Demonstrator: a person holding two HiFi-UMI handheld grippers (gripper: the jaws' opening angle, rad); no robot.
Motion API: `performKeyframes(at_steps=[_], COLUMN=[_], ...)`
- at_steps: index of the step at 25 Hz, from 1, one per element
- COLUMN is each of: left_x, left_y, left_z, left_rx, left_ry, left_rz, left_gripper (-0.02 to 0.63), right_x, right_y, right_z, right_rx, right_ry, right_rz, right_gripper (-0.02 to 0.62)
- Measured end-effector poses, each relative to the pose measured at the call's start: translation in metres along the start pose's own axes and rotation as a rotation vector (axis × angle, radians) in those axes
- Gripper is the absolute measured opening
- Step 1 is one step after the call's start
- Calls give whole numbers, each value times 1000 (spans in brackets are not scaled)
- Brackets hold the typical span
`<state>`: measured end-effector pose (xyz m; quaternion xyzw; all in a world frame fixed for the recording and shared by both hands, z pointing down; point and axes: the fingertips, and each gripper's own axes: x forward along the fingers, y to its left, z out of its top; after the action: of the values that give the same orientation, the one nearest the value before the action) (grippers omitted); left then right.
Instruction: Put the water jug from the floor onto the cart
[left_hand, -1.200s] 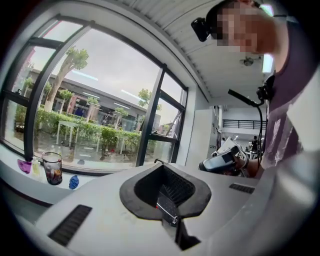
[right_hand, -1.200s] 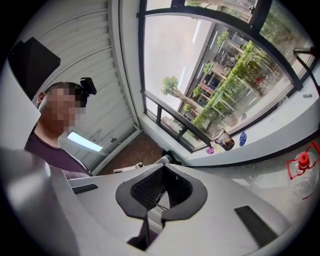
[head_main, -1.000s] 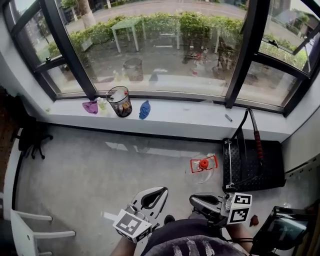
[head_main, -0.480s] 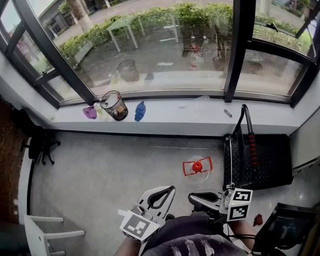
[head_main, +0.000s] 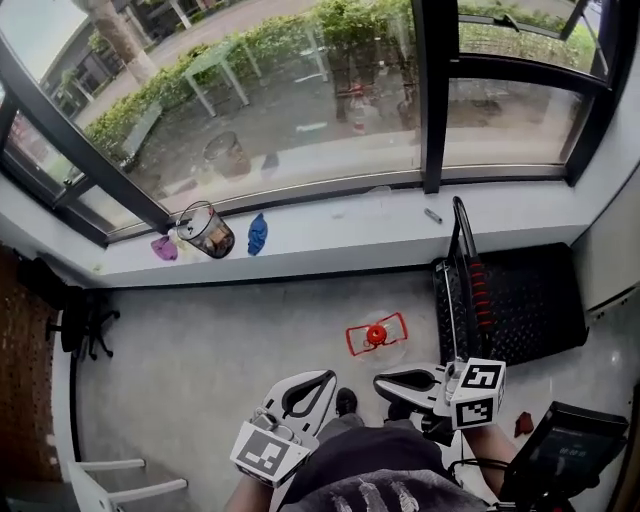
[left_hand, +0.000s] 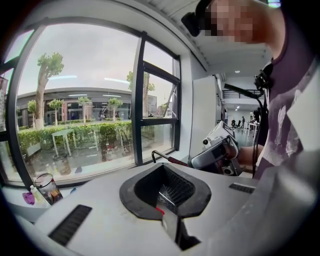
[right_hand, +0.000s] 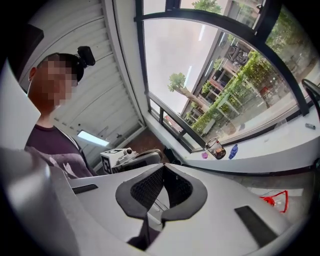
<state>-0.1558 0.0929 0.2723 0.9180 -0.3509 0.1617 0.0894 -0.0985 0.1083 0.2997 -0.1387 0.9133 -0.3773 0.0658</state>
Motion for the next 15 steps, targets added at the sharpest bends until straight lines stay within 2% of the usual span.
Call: performKeyframes(at_steps=[2, 5, 11, 15], left_x=[5, 15, 35, 45], left_y=[5, 14, 34, 60], left_z=[-1, -7, -20, -31], left_rx=[6, 5, -6, -19], left_ry=[6, 12, 2, -13], left_rz=[-5, -27, -116, -164], left_gripper=[-9, -9, -9, -9], right_x=[1, 0, 6, 19], right_y=[-6, -24, -45, -62], right_z=[-6, -17, -13, -18], right_rx=[17, 28, 62, 51], right_ry=[9, 47, 55, 145], right_rz=[-28, -123, -254, -330], right_gripper=[-2, -2, -2, -2])
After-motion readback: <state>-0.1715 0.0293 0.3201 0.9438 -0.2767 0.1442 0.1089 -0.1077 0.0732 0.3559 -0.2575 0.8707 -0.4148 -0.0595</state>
